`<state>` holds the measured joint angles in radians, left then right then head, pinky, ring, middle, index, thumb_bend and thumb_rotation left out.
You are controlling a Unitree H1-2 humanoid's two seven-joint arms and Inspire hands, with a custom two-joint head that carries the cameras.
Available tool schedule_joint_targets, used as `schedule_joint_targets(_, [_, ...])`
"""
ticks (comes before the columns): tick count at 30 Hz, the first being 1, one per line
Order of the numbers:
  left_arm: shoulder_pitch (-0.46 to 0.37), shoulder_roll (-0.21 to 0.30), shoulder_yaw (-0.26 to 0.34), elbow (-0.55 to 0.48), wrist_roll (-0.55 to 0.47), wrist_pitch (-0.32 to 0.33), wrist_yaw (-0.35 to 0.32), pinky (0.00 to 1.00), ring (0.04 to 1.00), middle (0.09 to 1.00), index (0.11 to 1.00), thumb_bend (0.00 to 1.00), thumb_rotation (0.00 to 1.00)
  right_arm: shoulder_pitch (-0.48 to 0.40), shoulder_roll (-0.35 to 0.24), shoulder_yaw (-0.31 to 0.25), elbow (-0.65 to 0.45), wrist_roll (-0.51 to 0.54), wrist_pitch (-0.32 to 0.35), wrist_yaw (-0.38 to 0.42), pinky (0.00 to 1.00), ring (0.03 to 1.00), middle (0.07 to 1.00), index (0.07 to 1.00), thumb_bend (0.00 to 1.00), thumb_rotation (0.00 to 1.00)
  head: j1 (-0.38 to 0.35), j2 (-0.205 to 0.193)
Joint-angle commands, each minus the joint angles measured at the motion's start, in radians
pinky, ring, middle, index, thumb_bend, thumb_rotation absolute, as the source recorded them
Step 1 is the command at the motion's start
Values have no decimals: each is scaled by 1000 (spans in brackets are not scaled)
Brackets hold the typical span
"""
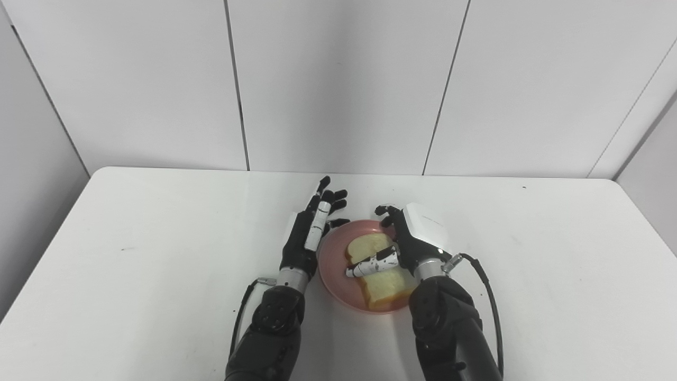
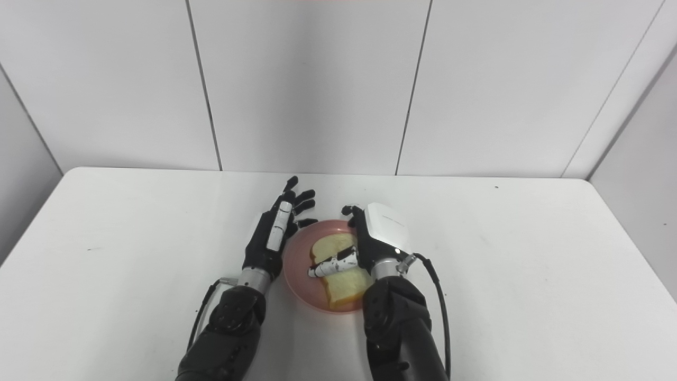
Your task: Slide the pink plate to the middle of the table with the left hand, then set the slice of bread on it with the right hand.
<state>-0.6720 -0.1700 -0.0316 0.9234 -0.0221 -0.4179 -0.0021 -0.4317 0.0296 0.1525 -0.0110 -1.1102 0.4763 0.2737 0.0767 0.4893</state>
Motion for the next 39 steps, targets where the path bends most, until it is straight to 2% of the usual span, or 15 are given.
schedule_joint_targets(1, [42, -3, -2, 29, 6, -10, 2, 645, 845, 849, 937, 767, 938, -29, -4, 10, -21, 24, -14, -59, 320, 500, 705, 757, 931, 313, 1, -3])
schedule_joint_targets(8, [38, -2, -2, 38, 2, -15, -5, 668, 832, 840, 941, 773, 928, -32, -39, 53, -23, 64, -20, -107, 366, 549, 729, 773, 949, 384, 1, -5])
schedule_joint_targets(9, [37, -2, -2, 40, 3, -16, -4, 672, 830, 839, 940, 774, 921, -33, -46, 61, -23, 68, -20, -111, 426, 604, 751, 781, 960, 413, 2, -7])
schedule_joint_targets(10, [37, -1, -2, 42, 3, -16, -4, 673, 830, 839, 940, 775, 920, -33, -51, 67, -23, 72, -21, -114, 442, 619, 757, 783, 962, 416, 2, -6])
schedule_joint_targets(14, [36, 0, 0, 42, -2, -9, -11, 683, 852, 851, 944, 773, 912, -34, -72, 87, -20, 84, -21, -130, 710, 814, 866, 825, 992, 438, 1, -5])
schedule_joint_targets(16, [35, 0, 1, 41, -5, -8, -14, 691, 866, 856, 948, 771, 910, -36, -79, 95, -17, 77, -14, -126, 880, 908, 929, 867, 1000, 465, 1, -5])
schedule_joint_targets(19, [33, 0, -1, 42, 1, -12, -11, 680, 859, 853, 948, 782, 923, -35, -78, 93, -22, 30, -7, -79, 985, 988, 990, 934, 1000, 515, 0, -6])
schedule_joint_targets(23, [31, -1, 2, 43, -5, -13, -17, 672, 839, 851, 948, 789, 922, -33, -71, 85, -24, -22, -7, -27, 1000, 1000, 1000, 971, 1000, 543, -1, -5])
schedule_joint_targets(28, [35, -2, 5, 35, -14, -9, -27, 671, 808, 845, 952, 800, 914, -31, -57, 69, -24, -60, -7, 20, 1000, 1000, 1000, 998, 1000, 521, -1, -3])
schedule_joint_targets(32, [37, -2, 7, 31, -17, -5, -32, 679, 815, 849, 954, 788, 913, -30, -56, 67, -26, -71, -7, 20, 1000, 1000, 1000, 999, 1000, 521, -2, -3])
schedule_joint_targets(35, [43, -2, 7, 16, -12, -2, -25, 682, 860, 862, 957, 743, 917, -26, -65, 65, -25, -22, -29, -69, 1000, 1000, 1000, 970, 1000, 579, -2, -3])
schedule_joint_targets(37, [47, -2, 10, 2, -13, -3, -18, 685, 868, 863, 959, 731, 916, -18, -58, 15, -21, 111, -110, -171, 990, 989, 991, 949, 965, 569, -2, -3])
schedule_joint_targets(38, [49, -3, 12, -2, -12, -3, -13, 681, 865, 861, 956, 743, 911, -16, -58, -3, -17, 163, -141, -204, 915, 959, 972, 933, 914, 582, -2, -3])
schedule_joint_targets(39, [52, -5, 17, -12, -12, -12, 0, 680, 864, 860, 956, 747, 909, -17, -62, -38, 1, 254, -206, -237, 889, 949, 966, 927, 896, 586, -3, -4])
